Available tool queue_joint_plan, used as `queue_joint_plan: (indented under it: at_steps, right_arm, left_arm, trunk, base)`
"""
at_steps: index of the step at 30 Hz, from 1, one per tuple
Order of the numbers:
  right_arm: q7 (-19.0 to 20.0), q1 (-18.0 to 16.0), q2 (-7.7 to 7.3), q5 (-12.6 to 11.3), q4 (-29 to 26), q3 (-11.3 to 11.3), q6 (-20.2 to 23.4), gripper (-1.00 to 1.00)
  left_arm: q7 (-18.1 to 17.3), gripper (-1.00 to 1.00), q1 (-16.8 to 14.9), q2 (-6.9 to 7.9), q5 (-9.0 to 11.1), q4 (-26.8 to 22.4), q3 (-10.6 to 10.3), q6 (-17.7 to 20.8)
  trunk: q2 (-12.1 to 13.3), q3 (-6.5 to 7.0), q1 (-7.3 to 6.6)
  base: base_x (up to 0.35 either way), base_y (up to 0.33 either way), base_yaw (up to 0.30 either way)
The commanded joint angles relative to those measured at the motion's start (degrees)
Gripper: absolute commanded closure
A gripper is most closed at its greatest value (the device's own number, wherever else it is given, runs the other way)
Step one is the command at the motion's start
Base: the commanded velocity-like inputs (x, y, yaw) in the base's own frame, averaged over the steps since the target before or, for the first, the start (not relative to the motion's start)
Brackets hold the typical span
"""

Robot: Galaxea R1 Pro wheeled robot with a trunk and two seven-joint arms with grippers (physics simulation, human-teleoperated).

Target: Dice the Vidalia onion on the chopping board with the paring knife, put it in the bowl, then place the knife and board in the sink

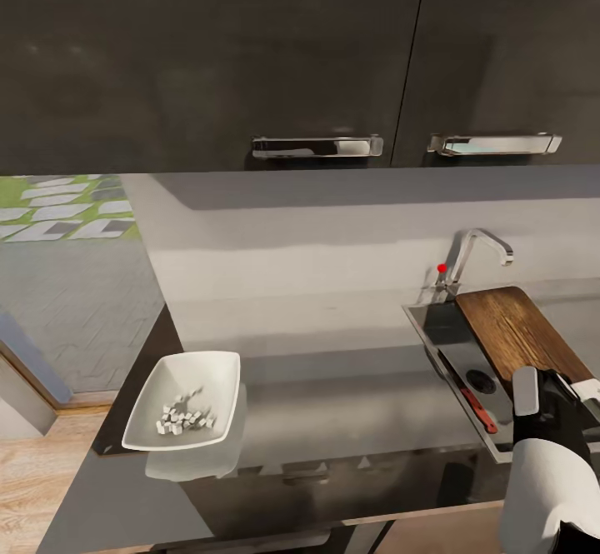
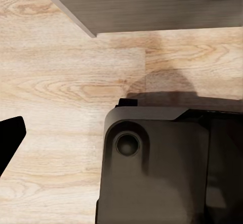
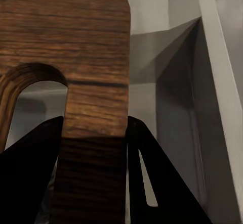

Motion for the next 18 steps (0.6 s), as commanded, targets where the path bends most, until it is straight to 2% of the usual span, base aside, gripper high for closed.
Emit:
queue_joint_plan:
  at_steps: [1, 18]
  right_arm:
    - [-0.24, -0.04, -0.01, -0.11, -0.1, 0.01, 0.38, 1.0]
    - [-0.24, -0.04, 0.43, -0.2, -0.1, 0.1, 0.36, 1.0]
  left_arm:
    - [0.06, -1.0, -0.11, -0.04, 0.56, 0.26, -0.51, -0.41]
    - [0.06, -1.0, -0.11, -0.04, 0.56, 0.26, -0.52, -0.35]
  trunk:
    - [-0.1, -0.1, 0.03]
    - [-0.1, -0.1, 0.03]
  base:
    - [0.0, 0.0, 0.0]
    - [0.015, 0.0, 0.0]
